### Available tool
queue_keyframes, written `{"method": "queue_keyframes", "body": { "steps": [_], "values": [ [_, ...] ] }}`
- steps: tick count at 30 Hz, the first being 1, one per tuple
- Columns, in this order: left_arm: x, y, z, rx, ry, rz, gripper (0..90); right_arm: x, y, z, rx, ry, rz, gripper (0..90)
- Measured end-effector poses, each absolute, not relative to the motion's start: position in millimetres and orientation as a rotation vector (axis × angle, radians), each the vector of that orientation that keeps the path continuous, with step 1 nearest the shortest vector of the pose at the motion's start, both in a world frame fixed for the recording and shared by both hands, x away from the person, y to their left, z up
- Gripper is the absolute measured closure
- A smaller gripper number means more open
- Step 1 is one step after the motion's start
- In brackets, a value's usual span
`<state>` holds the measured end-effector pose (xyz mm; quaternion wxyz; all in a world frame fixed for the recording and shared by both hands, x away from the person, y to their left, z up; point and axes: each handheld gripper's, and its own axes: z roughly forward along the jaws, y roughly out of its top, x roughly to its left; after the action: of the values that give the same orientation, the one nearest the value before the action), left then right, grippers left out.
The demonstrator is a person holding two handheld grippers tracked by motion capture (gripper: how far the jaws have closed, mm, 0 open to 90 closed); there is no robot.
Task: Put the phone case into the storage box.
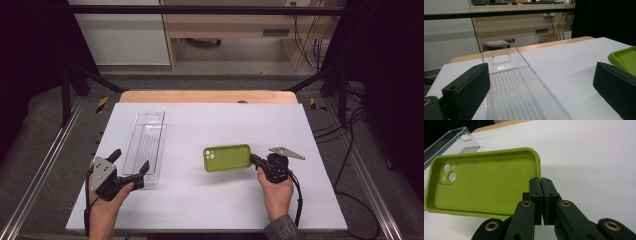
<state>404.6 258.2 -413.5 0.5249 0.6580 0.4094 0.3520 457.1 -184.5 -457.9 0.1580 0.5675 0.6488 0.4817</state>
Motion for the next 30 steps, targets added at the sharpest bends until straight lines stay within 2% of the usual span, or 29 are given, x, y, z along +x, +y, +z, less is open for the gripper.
{"method": "queue_keyframes", "body": {
  "steps": [15,30],
  "values": [
    [413.6,210.5,-394.0,1.609,0.939,0.796,1.1,454.6,-191.0,-456.0,1.631,1.798,1.396,88.0],
    [420.9,180.5,-395.5,1.645,0.941,0.778,1.4,451.3,-192.1,-451.1,1.609,1.781,1.424,88.0]
  ]
}}
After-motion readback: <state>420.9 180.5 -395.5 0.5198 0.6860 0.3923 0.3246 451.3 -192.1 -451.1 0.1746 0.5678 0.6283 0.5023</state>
